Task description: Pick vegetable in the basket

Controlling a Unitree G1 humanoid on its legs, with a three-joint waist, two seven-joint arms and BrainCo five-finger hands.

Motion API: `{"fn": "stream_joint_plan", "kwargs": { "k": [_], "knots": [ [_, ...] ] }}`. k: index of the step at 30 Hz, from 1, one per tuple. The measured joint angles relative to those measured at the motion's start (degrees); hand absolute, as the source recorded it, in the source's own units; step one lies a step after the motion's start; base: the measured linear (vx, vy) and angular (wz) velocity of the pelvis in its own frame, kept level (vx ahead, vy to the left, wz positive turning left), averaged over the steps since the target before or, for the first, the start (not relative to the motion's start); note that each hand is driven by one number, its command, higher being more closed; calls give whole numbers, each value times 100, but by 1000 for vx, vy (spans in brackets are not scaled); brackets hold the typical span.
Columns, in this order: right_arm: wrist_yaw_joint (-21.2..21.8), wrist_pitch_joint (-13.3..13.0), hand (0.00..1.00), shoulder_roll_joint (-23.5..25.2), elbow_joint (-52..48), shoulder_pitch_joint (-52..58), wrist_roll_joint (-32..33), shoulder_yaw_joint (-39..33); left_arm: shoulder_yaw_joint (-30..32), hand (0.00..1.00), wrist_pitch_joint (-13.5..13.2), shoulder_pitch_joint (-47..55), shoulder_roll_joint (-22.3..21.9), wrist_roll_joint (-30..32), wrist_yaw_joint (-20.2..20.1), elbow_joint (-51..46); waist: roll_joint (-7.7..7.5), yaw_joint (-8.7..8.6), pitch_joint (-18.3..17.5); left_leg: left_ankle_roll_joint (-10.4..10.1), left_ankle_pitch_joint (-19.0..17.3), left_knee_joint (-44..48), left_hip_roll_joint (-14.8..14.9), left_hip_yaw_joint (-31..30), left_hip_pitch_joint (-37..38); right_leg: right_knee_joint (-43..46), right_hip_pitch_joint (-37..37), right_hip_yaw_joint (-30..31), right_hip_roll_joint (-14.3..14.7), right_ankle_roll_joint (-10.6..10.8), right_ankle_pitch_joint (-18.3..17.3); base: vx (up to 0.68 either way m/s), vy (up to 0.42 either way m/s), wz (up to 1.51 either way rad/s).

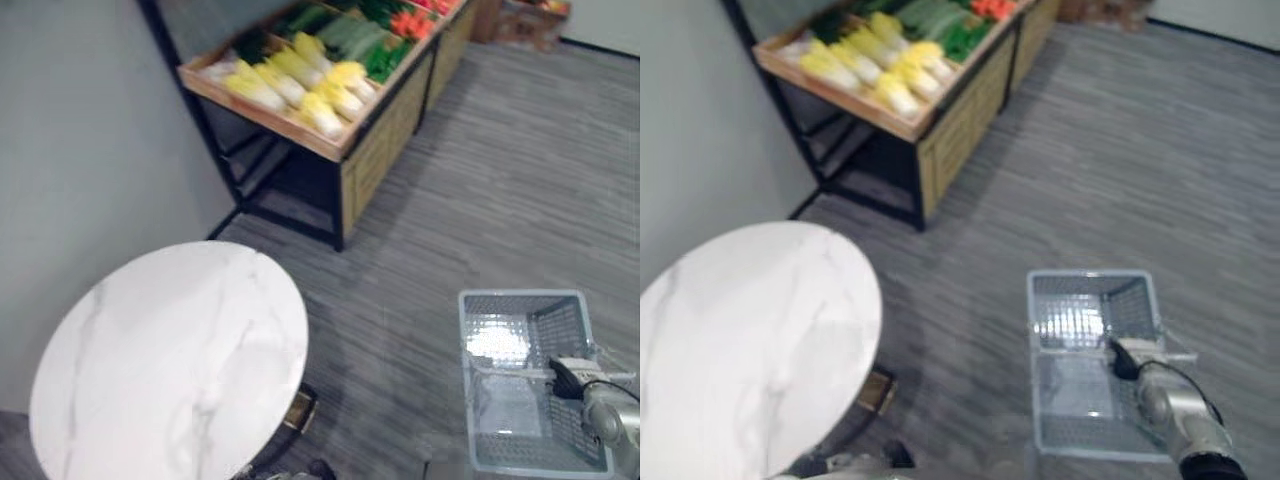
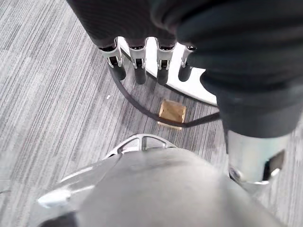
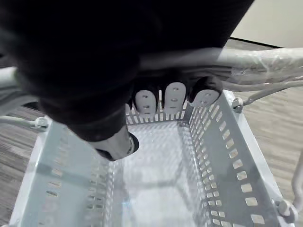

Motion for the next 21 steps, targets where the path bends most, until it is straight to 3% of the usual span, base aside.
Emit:
{"fn": "stream_joint_plan", "kwargs": {
  "k": [4,6,9,10,11,12,14,17,21],
  "knots": [
    [-65,40,100,17,-48,299,3,-121,-2,0,-11,-28,-51,55,68,-6,104,-31,-15,-239,177,207,432,122,-33,-1379,529,-177,436,50,15,-109,-291,-60],
    [-102,66,100,34,-69,461,5,-145,0,0,-11,-27,-67,51,95,-4,165,-31,-17,-307,217,334,636,110,-41,-1652,668,-174,651,77,45,-80,-241,-30],
    [-164,185,100,75,-88,735,1,-182,26,0,-9,-6,-189,48,170,-3,381,-42,11,-467,328,590,1075,-16,-32,-1798,819,-137,1049,-88,164,-106,-193,-21],
    [-168,191,100,75,-90,843,3,-194,62,0,-8,5,-237,48,190,-2,415,-70,42,-453,385,736,1117,-372,-40,-1829,904,-81,1108,-124,187,-97,-96,-22],
    [-168,189,100,75,-95,877,3,-191,86,0,-10,59,-271,48,209,-6,436,-65,55,-475,445,827,1054,-796,-41,-1824,947,32,1110,-148,203,-134,-58,-56],
    [-193,194,100,64,-93,854,5,-192,226,0,-21,145,-371,38,246,-18,469,-31,56,-550,427,834,729,-1736,-21,-1799,930,270,1021,-150,247,-120,2,-69],
    [-256,180,100,72,-91,843,7,-185,274,0,-46,166,-418,32,271,-10,480,1,59,-656,353,702,325,-2432,98,-1804,828,497,947,-110,317,-94,50,-69],
    [-256,98,100,77,-132,1005,68,-183,285,0,-51,164,-394,-10,268,-34,442,-8,71,-700,323,392,206,-2446,250,-1942,751,601,876,-37,334,-119,92,-27],
    [-254,105,100,262,-197,1097,71,-322,237,0,-58,111,-383,-10,209,-147,442,-155,38,-770,268,-877,21,-2453,502,-2242,635,327,767,101,594,-84,173,25]
  ]
}}
